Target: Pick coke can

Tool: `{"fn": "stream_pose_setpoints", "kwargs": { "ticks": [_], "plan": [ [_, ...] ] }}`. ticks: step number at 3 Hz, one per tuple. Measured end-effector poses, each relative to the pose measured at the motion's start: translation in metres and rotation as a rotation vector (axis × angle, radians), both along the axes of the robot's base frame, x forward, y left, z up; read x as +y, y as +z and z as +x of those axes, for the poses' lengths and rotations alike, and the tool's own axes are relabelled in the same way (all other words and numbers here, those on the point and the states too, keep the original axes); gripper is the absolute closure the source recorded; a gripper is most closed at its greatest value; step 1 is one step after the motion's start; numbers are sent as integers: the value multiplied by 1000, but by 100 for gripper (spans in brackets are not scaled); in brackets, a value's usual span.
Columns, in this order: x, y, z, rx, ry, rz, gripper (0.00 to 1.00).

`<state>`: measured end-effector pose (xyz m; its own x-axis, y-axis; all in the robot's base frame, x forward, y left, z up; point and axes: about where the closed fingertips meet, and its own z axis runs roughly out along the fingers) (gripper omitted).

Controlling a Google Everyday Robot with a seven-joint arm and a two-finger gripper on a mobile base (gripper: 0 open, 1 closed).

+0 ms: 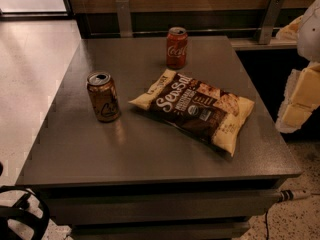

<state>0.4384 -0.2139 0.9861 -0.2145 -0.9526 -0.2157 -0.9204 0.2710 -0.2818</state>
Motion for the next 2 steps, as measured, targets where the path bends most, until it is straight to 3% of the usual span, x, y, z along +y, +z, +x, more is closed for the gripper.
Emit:
{"fn": "stream_pose_setpoints", "kwargs": {
  "ticks": [1,2],
  "plan": [
    [0,0,0,-2,0,1,0],
    [-7,5,29,-41,-18,62,0]
  ]
}}
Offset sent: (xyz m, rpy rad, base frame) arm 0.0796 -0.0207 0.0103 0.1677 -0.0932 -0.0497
